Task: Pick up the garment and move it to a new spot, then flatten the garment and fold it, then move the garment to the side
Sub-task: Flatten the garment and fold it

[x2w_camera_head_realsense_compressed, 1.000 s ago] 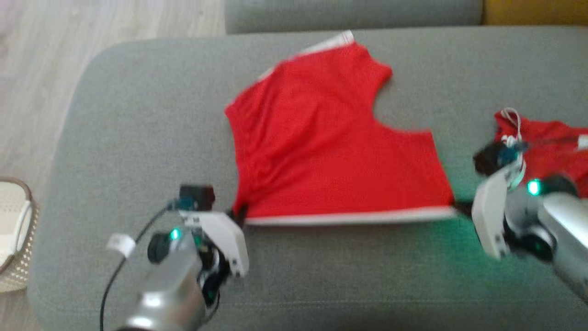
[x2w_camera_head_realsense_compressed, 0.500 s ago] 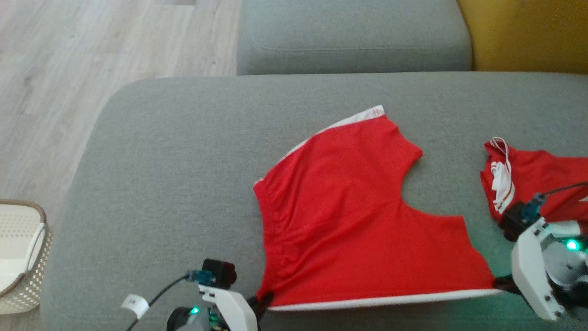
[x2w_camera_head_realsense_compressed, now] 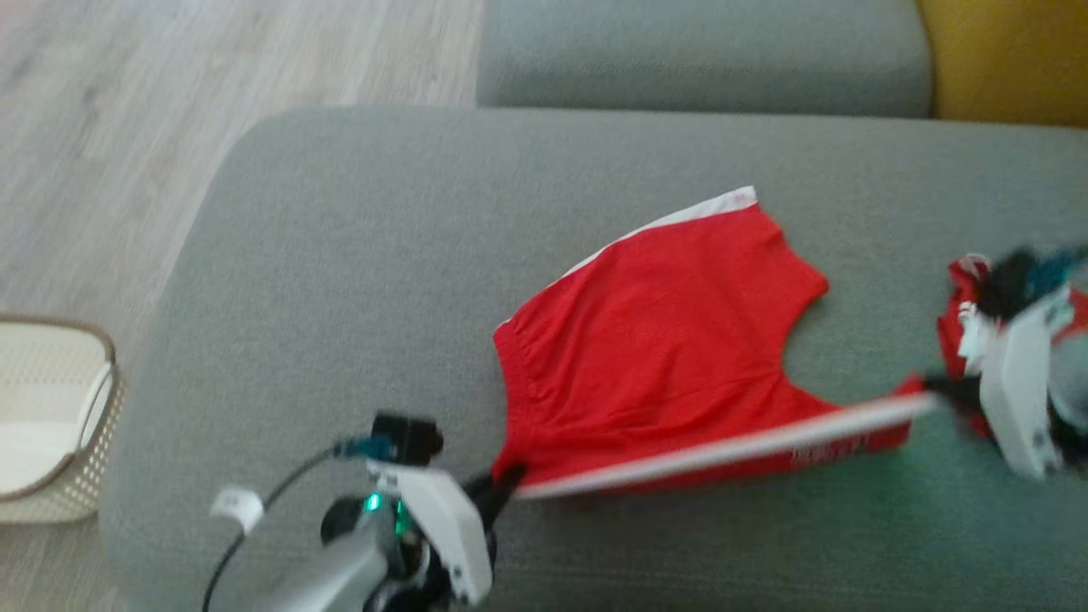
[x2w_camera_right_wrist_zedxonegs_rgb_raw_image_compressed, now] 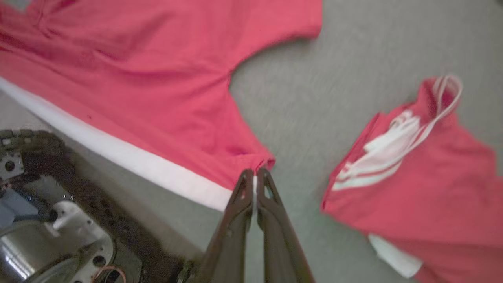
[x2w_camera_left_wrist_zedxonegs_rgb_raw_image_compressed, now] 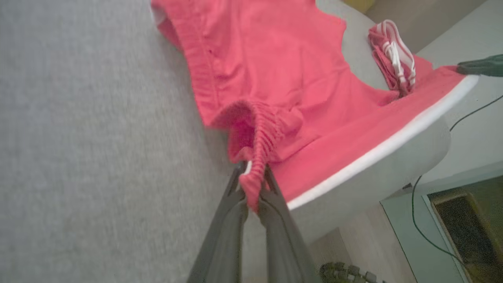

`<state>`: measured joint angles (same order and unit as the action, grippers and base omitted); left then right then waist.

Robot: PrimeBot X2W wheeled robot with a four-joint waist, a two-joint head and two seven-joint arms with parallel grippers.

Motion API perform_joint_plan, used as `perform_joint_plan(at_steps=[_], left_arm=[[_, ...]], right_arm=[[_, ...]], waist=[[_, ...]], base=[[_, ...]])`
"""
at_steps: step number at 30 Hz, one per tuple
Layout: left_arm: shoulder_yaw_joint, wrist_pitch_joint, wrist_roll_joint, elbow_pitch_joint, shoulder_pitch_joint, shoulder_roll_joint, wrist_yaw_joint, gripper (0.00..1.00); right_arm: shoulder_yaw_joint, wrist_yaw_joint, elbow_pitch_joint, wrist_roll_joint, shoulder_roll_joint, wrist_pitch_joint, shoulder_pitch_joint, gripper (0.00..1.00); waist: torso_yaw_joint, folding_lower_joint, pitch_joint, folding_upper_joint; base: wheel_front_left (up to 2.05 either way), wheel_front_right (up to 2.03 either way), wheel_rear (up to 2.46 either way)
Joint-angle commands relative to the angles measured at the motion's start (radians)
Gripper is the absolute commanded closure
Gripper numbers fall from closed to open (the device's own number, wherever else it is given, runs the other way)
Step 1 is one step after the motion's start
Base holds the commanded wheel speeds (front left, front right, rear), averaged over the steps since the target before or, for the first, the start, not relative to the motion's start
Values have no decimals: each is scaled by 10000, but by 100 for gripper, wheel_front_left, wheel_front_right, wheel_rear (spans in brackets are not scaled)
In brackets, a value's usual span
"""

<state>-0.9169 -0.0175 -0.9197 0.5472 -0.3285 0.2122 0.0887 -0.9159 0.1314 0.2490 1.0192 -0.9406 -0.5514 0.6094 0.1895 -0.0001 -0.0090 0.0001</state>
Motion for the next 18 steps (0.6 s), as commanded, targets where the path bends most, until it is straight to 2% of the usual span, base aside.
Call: perform_joint_plan(at_steps=[1,5,9,18], left_arm=[[631,1,-189,-364,-864,65,-170,100],[896,-16,-290,-542,-1399,-181,-398,100],[1022,-121,-335,-554,-2052,-468,-426,100],[1223,-36,-385,160,-3379,-1117,-383,100]], right_arm=[[505,-7,58,-212,-42,119,721,100],[987,-7,534,-524,476,158,1588,100],[1293,-7,1278,-872,1109,86,2659,100],[1061,-7,2780,-1475,1969,71,4442,100]], waist=[[230,1,530,-1],[479,1,1094,-1],[838,1,1767,-1],[1455,1,2919,-1]], base=[[0,0,0],[0,0,0],[0,0,0],[0,0,0]])
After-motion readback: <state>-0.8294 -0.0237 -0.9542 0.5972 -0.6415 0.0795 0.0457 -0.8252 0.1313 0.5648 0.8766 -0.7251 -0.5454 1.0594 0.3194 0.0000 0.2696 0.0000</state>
